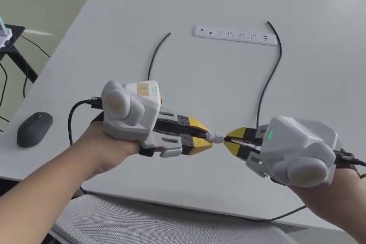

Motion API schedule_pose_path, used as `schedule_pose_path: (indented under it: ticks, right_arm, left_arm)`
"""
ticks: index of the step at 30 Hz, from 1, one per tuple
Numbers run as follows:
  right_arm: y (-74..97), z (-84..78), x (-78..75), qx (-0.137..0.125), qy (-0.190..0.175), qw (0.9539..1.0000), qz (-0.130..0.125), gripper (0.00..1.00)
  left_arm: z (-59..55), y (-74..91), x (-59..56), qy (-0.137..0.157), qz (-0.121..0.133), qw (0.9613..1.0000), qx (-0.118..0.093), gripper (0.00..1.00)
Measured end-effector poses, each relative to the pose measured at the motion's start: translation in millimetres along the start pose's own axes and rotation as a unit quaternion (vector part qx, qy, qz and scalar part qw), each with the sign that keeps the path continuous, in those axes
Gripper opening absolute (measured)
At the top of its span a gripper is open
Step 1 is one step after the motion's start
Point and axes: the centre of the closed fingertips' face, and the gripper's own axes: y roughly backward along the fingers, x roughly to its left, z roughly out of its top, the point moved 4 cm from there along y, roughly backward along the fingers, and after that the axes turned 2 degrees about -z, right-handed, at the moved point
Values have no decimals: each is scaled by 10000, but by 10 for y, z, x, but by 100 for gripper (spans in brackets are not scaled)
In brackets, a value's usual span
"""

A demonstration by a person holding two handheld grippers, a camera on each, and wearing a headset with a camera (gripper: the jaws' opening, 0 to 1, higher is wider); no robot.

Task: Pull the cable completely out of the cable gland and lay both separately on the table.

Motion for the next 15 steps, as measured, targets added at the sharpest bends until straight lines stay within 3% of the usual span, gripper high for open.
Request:
schedule_pose_path:
  ticks: [4,15]
  right_arm:
    - [-2,-48,-28,91,-28,9999,-59,0]
    - [35,-244,-125,227,-761,9962,-352,0]
  left_arm:
    - [-1,5,28,26,31,10000,-27,15]
    - [18,58,78,124,110,9997,-160,15]
